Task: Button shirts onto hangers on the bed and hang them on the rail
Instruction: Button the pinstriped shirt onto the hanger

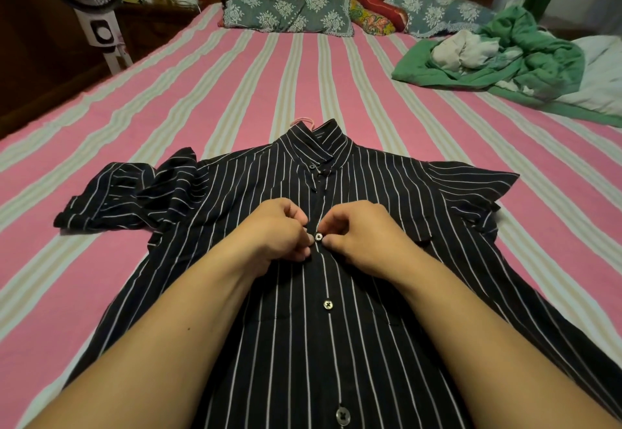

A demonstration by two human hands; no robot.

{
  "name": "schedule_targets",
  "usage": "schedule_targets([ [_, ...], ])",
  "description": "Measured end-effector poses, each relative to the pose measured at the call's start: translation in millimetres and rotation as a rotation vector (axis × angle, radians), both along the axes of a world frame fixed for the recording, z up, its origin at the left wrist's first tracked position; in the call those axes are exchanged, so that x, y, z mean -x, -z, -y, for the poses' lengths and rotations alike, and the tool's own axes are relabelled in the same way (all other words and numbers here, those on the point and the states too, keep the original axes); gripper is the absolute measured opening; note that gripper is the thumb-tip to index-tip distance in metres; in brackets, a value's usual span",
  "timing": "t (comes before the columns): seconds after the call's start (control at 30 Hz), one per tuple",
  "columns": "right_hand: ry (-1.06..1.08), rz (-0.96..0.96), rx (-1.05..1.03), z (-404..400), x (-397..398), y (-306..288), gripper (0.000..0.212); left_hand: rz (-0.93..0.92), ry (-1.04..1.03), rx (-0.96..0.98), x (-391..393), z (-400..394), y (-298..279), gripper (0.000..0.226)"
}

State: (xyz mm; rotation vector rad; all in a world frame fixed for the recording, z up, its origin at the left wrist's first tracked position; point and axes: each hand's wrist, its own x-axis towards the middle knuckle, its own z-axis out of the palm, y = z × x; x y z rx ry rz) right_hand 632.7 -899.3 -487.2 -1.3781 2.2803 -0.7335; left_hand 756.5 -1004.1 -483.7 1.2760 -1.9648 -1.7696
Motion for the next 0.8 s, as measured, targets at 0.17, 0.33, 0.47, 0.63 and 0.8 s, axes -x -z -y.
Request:
schedule_targets([
  [0.17, -0.048, -0.058, -0.026, 3.6, -0.6, 1.0, 0.012, -0.008, 0.01, -0.015, -0.4, 0.9, 1.2, 0.031],
  [0.33, -0.014, -0.093, -0.063, 6.0, -1.3, 2.2, 0.017, 0.021, 0.059, 0.051, 1.3, 1.4, 0.3, 0.027],
  [0.47, 0.057, 0.036, -0.056, 6.4, -2.6, 3.2, 0.006, 0.187, 0.123, 0.302, 5.9, -0.7, 5.4, 0.014],
  [0.63, 0.349, 0.103, 0.242, 9.4, 5.4, -1.6, 0.012, 0.449, 0.229, 0.627, 6.4, -3.7, 9.6, 0.012],
  [0.8, 0.462, -0.126, 0.453, 0.0, 3.5, -51.9, 0.017, 0.406, 0.251, 0.609, 5.3, -4.5, 8.2, 0.02],
])
